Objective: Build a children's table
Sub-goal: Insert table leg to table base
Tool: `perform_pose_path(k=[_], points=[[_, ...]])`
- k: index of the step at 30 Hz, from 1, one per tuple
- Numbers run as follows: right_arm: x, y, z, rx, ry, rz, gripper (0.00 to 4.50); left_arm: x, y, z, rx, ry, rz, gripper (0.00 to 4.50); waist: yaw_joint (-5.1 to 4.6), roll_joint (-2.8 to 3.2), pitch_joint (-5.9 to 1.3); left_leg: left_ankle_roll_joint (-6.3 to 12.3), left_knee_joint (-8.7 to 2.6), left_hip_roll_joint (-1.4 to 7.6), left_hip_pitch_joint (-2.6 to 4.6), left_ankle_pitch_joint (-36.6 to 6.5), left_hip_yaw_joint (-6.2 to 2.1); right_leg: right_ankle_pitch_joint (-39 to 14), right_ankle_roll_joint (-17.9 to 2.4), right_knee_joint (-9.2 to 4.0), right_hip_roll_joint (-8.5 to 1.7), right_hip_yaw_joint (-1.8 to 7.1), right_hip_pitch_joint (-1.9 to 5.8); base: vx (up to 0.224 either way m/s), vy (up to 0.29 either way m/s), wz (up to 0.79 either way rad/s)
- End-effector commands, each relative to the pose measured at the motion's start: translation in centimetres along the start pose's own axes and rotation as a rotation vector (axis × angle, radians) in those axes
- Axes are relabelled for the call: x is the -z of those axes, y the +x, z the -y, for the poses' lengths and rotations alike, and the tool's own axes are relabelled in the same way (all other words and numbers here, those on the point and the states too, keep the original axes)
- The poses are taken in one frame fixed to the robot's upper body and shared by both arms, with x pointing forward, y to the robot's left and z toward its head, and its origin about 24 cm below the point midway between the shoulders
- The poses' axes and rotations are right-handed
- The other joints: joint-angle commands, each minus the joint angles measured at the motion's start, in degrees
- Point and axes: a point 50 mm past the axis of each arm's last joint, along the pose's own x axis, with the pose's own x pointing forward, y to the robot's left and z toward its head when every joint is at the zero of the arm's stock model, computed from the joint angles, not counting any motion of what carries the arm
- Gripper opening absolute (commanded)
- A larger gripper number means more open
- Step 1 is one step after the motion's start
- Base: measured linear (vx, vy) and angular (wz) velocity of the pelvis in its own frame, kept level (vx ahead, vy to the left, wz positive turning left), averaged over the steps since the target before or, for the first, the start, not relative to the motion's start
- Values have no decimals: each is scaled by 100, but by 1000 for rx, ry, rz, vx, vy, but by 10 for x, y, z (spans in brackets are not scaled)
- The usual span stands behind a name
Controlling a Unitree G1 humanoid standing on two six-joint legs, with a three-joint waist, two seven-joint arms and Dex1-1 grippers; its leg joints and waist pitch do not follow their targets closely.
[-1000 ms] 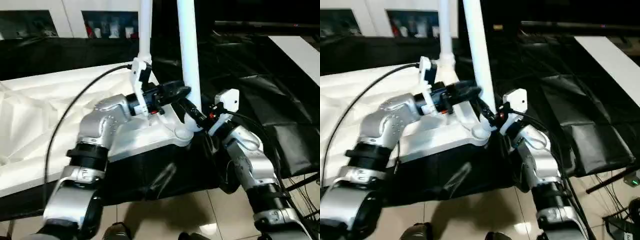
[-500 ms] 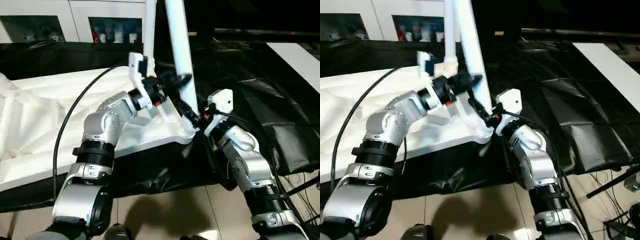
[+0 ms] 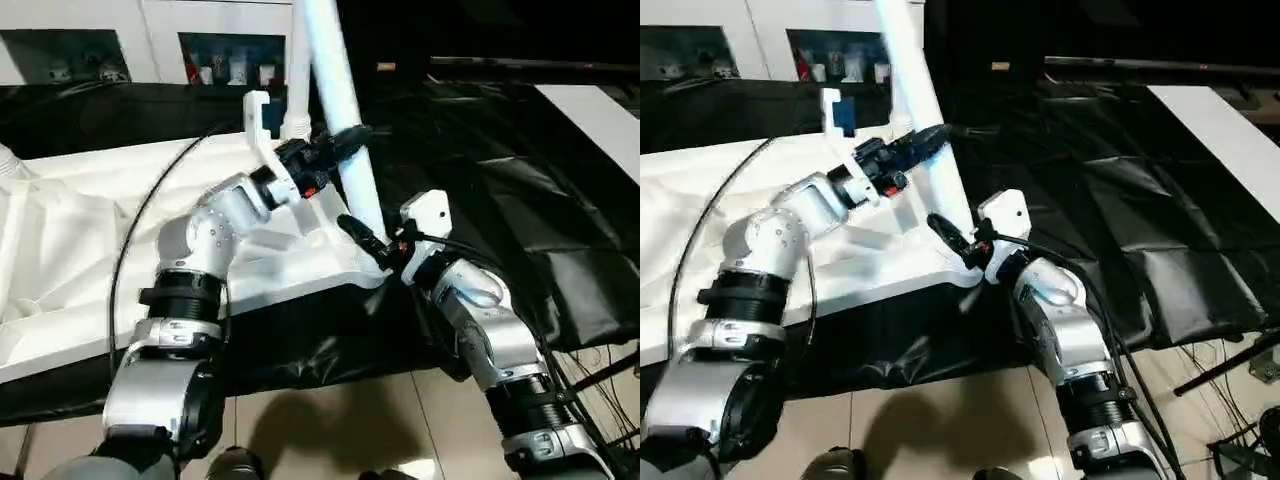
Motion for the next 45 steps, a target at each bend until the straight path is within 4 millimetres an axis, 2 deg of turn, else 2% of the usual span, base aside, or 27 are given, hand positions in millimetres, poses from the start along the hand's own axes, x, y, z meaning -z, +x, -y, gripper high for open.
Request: perform_pose_path(k=[1,8,9,11,12,13,14,16,17,18,22,25,26,35,38,45], points=[[-5,4,1,-20,-6,3,184,-5,11,12,59,2,-10,187,29,76,-625,133,-359,59,163,-1163,-44,-405,-1314,-337,-162,175,349,0,0,0],[-8,5,3,-35,55,9,184,-10,17,19,71,66,-39,185,27,69,-631,119,-357,58,168,-1191,-51,-391,-1323,-325,-156,174,359,0,0,0],[-10,4,4,-43,130,8,219,-12,19,21,68,125,-62,184,29,66,-631,154,-356,57,170,-1192,-54,-378,-1315,-329,-146,174,360,0,0,0],[-11,3,7,-72,214,-25,254,-13,23,25,70,219,-112,183,53,77,-633,147,-358,71,185,-1208,-58,-415,-1296,-325,-161,174,347,0,0,0],[-11,3,7,-72,214,-25,256,-13,23,25,70,219,-112,181,54,75,-632,163,-361,71,187,-1195,-60,-391,-1310,-329,-156,175,357,0,0,0],[-11,0,11,-109,223,-81,274,-14,27,29,71,259,-136,180,79,50,-635,150,-350,71,180,-1060,-55,-252,-1329,-302,-145,172,360,0,0,0],[-12,-2,13,-129,222,-104,274,-15,29,31,76,286,-150,180,85,22,-640,147,-342,72,179,-1005,-48,-210,-1323,-298,-150,176,363,0,0,0],[-15,-3,15,-147,225,-122,296,-17,32,35,79,315,-162,180,132,34,-636,119,-331,60,163,-932,-39,-230,-1286,-298,-168,183,363,0,0,0],[-16,-4,17,-153,230,-129,305,-19,34,36,80,330,-166,180,146,-6,-639,118,-329,57,158,-912,-38,-303,-1260,-296,-178,181,373,0,0,0],[-18,-4,18,-156,236,-135,309,-20,35,38,81,343,-168,180,148,-9,-640,117,-328,56,150,-903,-39,-334,-1246,-300,-182,183,377,0,0,0],[-22,-6,22,-186,224,-203,311,-23,40,47,121,364,-161,180,153,2,-641,49,-318,62,158,-912,-36,-453,-1241,-308,-184,181,355,0,0,0],[-22,-5,24,-181,221,-236,311,-22,41,48,129,381,-172,180,155,-14,-647,34,-313,54,148,-912,-36,-469,-1237,-308,-186,178,362,0,0,0],[-23,-5,25,-179,227,-252,311,-21,41,49,136,394,-186,180,159,-1,-649,36,-309,55,152,-889,-36,-455,-1238,-305,-185,178,355,0,0,0],[-28,-9,25,-221,202,-264,311,-15,38,49,173,399,-238,180,168,-11,-653,15,-304,53,145,-910,-36,-458,-1204,-300,-183,175,359,0,0,0],[-33,-10,24,-239,197,-249,311,-12,35,47,170,409,-261,180,169,14,-656,6,-305,55,147,-909,-42,-430,-1219,-292,-177,172,355,0,0,0],[-34,-16,23,-270,194,-262,311,-12,34,44,173,400,-266,180,171,2,-653,-12,-300,53,147,-956,-40,-447,-1244,-296,-182,174,360,0,0,0]])
